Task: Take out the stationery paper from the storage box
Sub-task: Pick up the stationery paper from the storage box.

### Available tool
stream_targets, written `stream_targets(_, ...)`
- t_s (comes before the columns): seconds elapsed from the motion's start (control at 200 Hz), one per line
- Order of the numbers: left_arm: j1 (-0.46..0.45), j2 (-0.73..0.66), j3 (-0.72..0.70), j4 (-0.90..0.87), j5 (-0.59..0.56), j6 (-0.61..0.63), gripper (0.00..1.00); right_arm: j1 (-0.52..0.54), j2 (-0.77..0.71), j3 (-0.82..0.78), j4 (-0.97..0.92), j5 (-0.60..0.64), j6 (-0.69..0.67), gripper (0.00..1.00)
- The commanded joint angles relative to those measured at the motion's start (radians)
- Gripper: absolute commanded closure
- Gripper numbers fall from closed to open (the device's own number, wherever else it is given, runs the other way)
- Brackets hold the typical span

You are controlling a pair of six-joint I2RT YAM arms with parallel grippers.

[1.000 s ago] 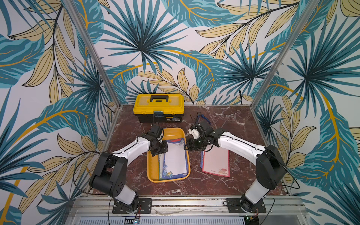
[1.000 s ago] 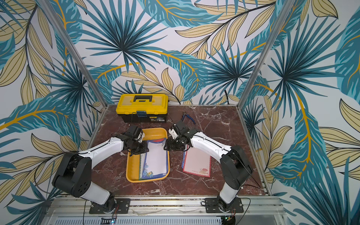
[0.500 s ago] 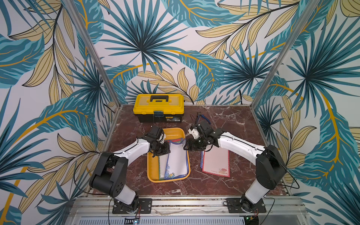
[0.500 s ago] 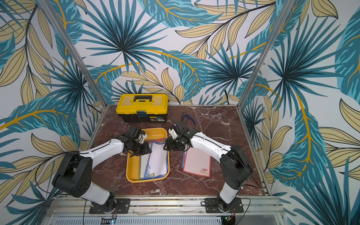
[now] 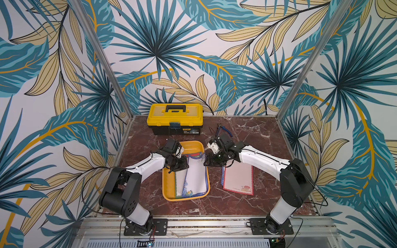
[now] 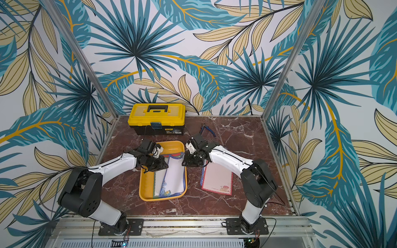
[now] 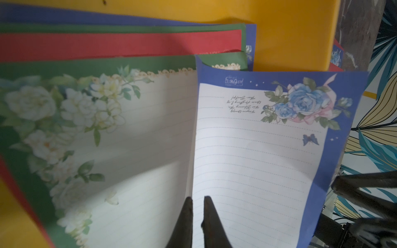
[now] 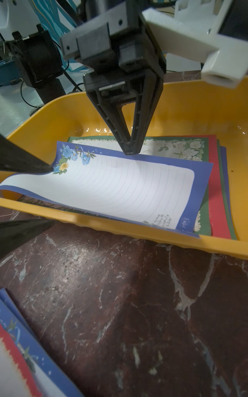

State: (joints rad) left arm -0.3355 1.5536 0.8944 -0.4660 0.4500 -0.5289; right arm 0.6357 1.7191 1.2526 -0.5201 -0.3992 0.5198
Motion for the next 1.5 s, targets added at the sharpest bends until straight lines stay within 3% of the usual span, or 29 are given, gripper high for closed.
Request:
stream_targets(0.0,0.009,0.007,-0.010,0.023,0.009,-0.003,0.87,0.005,0.015,-0.012,0.011,-0.022,0.003,0.65)
stream_targets(0.24,0.012,0.000,-0.011,0.027,0.022,-0.005,0.87,0.008,0.046,0.004,0.008,-0.034,0.009,0.66)
stream_targets(0.746,0.015,0.019,-0.026,0.059,0.055,-0.011,0.85,0.009,0.071,0.011,0.028,-0.051,0.011,0.89)
stream_targets(0.886,0.017,0.027,-0.029,0.061,0.049,-0.007,0.72,0.010,0.060,0.002,0.032,-0.041,0.009,1.00)
stream_targets(1.051,0.027,0.041,-0.042,0.059,0.022,-0.005,0.48,0.009,0.041,-0.013,0.034,-0.032,0.002,1.00)
stream_targets(1.497,0.047,0.101,-0.049,0.062,0.001,0.014,0.37,0.009,0.025,-0.029,0.046,-0.040,0.005,1.00)
